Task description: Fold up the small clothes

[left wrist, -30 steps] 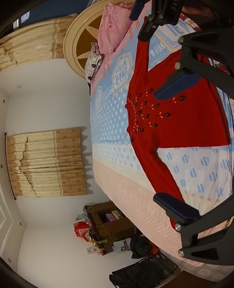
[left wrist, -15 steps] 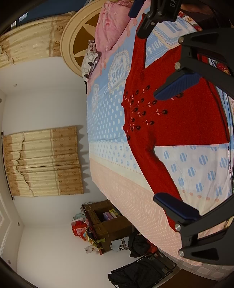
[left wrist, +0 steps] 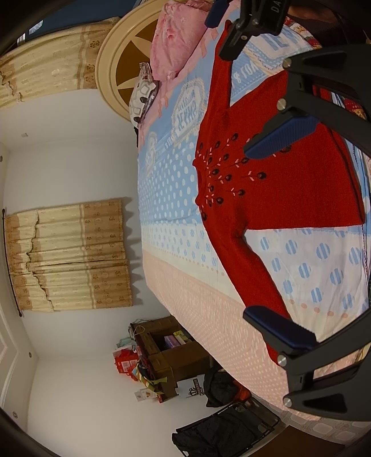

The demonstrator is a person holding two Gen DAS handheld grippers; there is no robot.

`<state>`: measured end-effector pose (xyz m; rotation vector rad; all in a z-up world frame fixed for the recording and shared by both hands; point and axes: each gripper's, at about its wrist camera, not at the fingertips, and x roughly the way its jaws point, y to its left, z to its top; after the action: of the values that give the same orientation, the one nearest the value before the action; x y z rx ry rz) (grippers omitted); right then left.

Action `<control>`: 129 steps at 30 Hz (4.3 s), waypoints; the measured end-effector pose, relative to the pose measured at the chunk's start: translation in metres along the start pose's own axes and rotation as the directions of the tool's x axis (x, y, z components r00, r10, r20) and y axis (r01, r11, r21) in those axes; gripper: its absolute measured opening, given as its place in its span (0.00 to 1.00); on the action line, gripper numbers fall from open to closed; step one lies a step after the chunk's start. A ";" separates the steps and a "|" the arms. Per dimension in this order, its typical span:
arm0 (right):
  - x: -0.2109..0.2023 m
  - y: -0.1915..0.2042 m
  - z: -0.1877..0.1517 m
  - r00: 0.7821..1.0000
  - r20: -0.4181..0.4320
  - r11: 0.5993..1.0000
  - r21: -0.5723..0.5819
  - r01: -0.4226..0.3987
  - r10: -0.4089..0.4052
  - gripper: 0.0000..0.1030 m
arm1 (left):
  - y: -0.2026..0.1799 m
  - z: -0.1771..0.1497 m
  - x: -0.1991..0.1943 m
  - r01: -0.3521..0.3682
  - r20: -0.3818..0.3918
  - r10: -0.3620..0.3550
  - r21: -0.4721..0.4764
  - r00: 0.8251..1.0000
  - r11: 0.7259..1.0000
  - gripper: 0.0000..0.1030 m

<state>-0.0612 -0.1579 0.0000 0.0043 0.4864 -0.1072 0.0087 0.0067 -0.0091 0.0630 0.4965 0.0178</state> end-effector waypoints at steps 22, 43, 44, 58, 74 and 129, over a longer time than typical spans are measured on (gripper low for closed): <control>0.001 0.002 -0.002 1.000 -0.006 1.000 -0.001 0.003 -0.003 0.99 | 0.005 0.000 0.001 -0.004 -0.002 0.004 -0.002 1.000 1.000 1.00; 0.003 0.001 -0.001 1.000 -0.009 1.000 0.000 0.003 -0.003 0.99 | 0.005 0.000 0.001 -0.004 -0.001 0.004 0.000 1.000 1.000 1.00; 0.003 0.001 -0.002 1.000 -0.010 1.000 0.000 0.003 -0.003 0.99 | 0.006 0.000 0.001 -0.003 -0.001 0.003 -0.001 1.000 1.000 1.00; 0.011 0.002 -0.006 1.000 -0.017 1.000 -0.002 -0.002 0.001 0.99 | 0.010 -0.002 0.003 -0.001 -0.009 0.001 0.000 1.000 1.000 1.00; 0.090 -0.059 -0.025 0.995 -0.097 0.991 0.127 0.041 -0.029 0.99 | -0.008 -0.039 0.074 0.002 -0.154 0.008 0.061 0.988 0.998 1.00; 0.148 -0.478 -0.084 0.908 -0.398 0.489 0.770 0.410 -0.135 0.09 | 0.018 -0.069 0.246 -0.077 -0.285 0.075 0.004 0.956 0.997 1.00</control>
<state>-0.0202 -0.6460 -0.1330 0.9406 0.6887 -0.6813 0.1922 0.0365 -0.1858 0.0729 0.7823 0.1053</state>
